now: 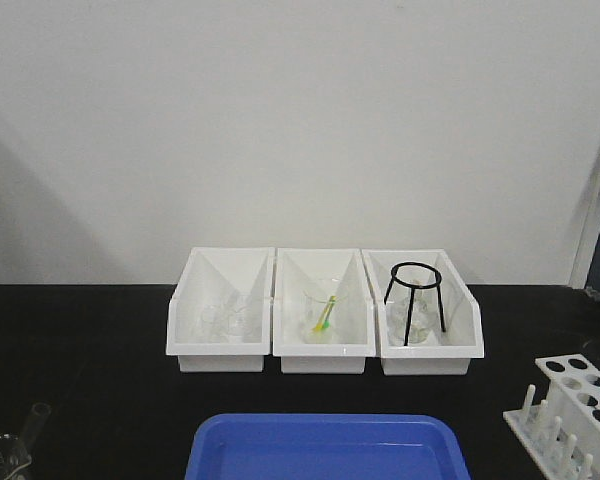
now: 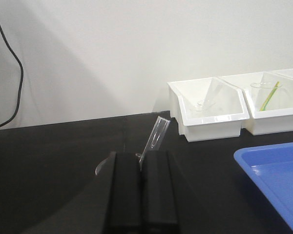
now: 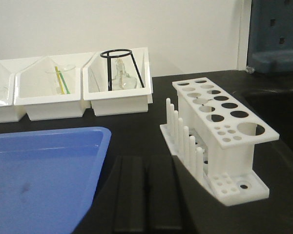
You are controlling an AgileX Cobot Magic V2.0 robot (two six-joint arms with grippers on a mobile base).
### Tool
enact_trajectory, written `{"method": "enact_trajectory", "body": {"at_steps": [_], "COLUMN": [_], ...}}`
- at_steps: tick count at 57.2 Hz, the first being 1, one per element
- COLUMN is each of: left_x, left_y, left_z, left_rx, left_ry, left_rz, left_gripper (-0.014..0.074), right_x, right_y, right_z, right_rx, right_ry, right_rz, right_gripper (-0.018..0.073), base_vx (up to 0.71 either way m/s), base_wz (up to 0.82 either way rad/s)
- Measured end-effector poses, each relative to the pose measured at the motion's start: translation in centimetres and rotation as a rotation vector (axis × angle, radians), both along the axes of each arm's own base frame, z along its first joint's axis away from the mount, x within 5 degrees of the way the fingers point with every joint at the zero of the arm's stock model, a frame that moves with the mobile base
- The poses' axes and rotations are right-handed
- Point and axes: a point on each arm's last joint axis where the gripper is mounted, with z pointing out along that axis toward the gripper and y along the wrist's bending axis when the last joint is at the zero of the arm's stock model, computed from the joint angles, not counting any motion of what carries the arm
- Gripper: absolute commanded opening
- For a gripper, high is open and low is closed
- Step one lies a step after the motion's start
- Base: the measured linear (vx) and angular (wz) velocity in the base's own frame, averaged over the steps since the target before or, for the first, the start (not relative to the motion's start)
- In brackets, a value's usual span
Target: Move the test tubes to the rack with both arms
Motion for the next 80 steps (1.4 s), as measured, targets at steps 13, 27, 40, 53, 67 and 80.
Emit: {"method": "enact_trajectory", "body": {"at_steps": [13,27,40,53,67,80], "left_x": [-0.1,-1.3,0.0,5.6,8.5,8.6], "left_y": [0.1,0.2,0.1,-0.3,-0.6,-0.7], "left_z": [1.1,6.8,18.7,22.5,21.5,20.9], "left_rx": [-0.047,-0.153,-0.089,-0.068,-0.054,-0.002], "left_ry": [-0.121,-0.271,-0.363,-0.239,-0.106,-0.041], "left_rz": [0.012,-0.008,-0.002,-0.002,-0.005,-0.009], "left_gripper": [-0.0021,-0.0021,-0.0021,-0.0021,0.0027,0.0237], "right_x": [0.0,-1.5,-0.6,4.8,8.3,8.3], "right_y": [0.1,0.1,0.1,0.1,0.1,0.1], "right_z": [1.7,8.7,20.7,23.8,22.1,22.0], "right_rx": [-0.003,0.008,-0.094,-0.112,-0.112,-0.112], "right_ry": [-0.186,-0.409,-0.510,-0.407,-0.250,-0.242], "right_rz": [0.006,0.008,-0.005,-0.002,0.000,-0.001], "right_gripper": [-0.0008,-0.0008,-0.0008,-0.0008,0.0008,0.0155], "base_vx": [0.00,0.00,0.00,0.00,0.00,0.00], "base_wz": [0.00,0.00,0.00,0.00,0.00,0.00]}}
